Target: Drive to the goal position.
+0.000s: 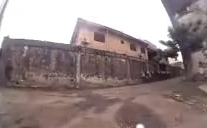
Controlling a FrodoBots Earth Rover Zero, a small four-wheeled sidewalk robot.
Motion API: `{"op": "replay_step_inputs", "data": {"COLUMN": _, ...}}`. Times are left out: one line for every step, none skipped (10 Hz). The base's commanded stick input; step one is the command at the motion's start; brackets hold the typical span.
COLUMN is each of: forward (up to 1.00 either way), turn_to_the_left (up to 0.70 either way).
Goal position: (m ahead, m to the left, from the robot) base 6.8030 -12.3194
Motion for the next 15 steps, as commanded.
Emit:
{"op": "replay_step_inputs", "data": {"forward": 1.0, "turn_to_the_left": -0.4}}
{"op": "replay_step_inputs", "data": {"forward": 1.0, "turn_to_the_left": -0.4}}
{"op": "replay_step_inputs", "data": {"forward": 1.0, "turn_to_the_left": -0.4}}
{"op": "replay_step_inputs", "data": {"forward": 1.0, "turn_to_the_left": -0.4}}
{"op": "replay_step_inputs", "data": {"forward": 1.0, "turn_to_the_left": -0.4}}
{"op": "replay_step_inputs", "data": {"forward": 1.0, "turn_to_the_left": -0.4}}
{"op": "replay_step_inputs", "data": {"forward": 1.0, "turn_to_the_left": -0.37}}
{"op": "replay_step_inputs", "data": {"forward": 1.0, "turn_to_the_left": -0.33}}
{"op": "replay_step_inputs", "data": {"forward": 1.0, "turn_to_the_left": 0.0}}
{"op": "replay_step_inputs", "data": {"forward": 1.0, "turn_to_the_left": 0.0}}
{"op": "replay_step_inputs", "data": {"forward": 1.0, "turn_to_the_left": 0.0}}
{"op": "replay_step_inputs", "data": {"forward": 1.0, "turn_to_the_left": 0.0}}
{"op": "replay_step_inputs", "data": {"forward": 1.0, "turn_to_the_left": 0.0}}
{"op": "replay_step_inputs", "data": {"forward": 1.0, "turn_to_the_left": 0.0}}
{"op": "replay_step_inputs", "data": {"forward": 1.0, "turn_to_the_left": 0.0}}
